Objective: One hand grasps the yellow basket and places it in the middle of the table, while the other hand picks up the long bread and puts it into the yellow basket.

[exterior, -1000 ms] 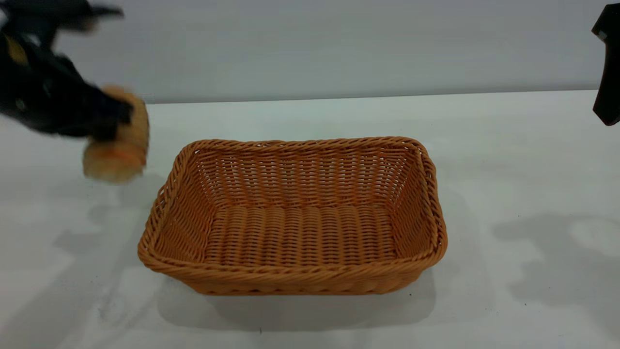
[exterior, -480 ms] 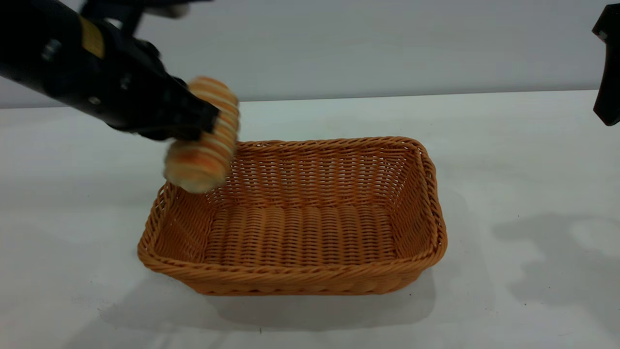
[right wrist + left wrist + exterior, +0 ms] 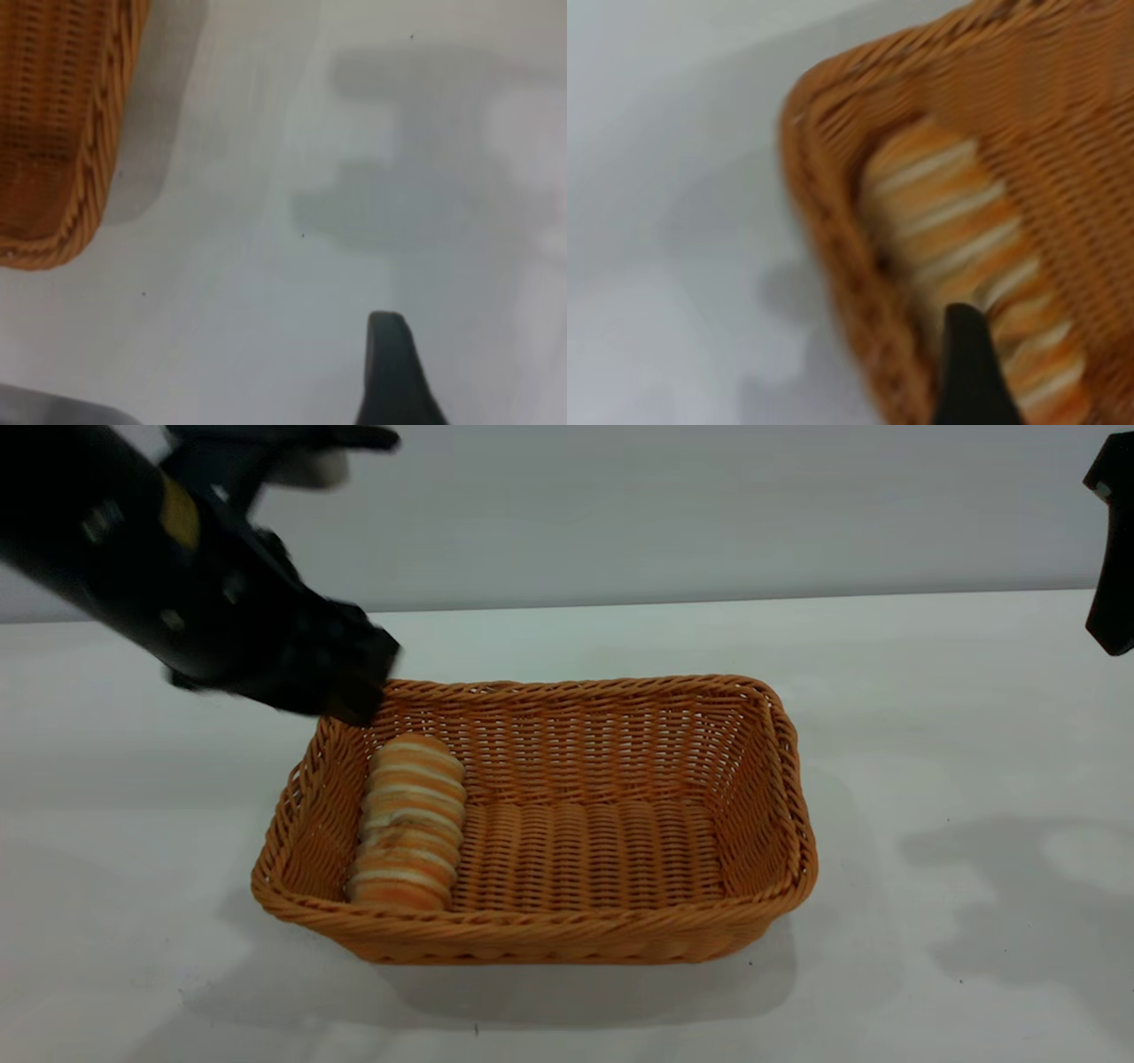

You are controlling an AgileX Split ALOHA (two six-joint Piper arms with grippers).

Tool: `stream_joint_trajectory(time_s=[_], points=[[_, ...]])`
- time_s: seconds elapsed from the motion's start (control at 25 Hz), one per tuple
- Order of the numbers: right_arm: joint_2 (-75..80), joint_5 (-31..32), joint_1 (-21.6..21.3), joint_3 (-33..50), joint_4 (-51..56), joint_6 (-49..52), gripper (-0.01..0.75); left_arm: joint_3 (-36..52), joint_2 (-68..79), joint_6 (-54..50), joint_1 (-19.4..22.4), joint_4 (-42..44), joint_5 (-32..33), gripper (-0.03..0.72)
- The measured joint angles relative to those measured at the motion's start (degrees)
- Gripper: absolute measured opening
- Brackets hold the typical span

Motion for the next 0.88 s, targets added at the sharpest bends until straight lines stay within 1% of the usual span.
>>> stream_joint_trajectory(time_s=[0.04,0.12,0.16,0.28,0.44,0.52,0.56,0.68,0.8,0.88], points=[[0.0,0.3,0.0,0.0,0.0,0.0,0.525,-1.4,-1.7,0.7,0.2,0.4,4.4,0.556],[-0.1,1.4,0.0,0.0,0.0,-0.2,0.525,-5.2,-5.7,1.7,0.6,2.0,15.6,0.575],[-0.4,2.1,0.0,0.0,0.0,-0.3,0.525,-7.1,-7.4,1.9,0.6,3.3,21.2,0.575],[-2.4,4.9,0.0,0.0,-0.1,-0.4,0.525,-11.2,-13.8,2.0,0.7,7.4,35.0,0.569],[-8.5,8.5,0.0,0.1,-1.0,-0.4,0.525,-12.4,-23.7,1.7,0.7,12.7,49.7,0.544],[-12.5,10.0,0.0,0.5,-1.1,-0.3,0.525,-12.4,-29.1,0.9,0.7,13.7,55.9,0.528],[-14.8,11.2,0.0,0.8,-1.1,-0.3,0.525,-12.4,-31.8,0.5,0.7,13.7,58.4,0.522],[-22.3,13.2,0.0,3.5,-1.1,-0.3,0.525,-12.4,-39.8,0.0,0.7,13.4,58.6,0.505],[-31.0,15.0,0.0,8.4,-1.1,-0.4,0.525,-12.2,-47.9,-0.1,0.7,12.0,58.6,0.497],[-37.8,15.9,0.0,11.4,-1.1,-0.6,0.525,-10.5,-53.5,-0.1,0.7,10.5,58.6,0.493]])
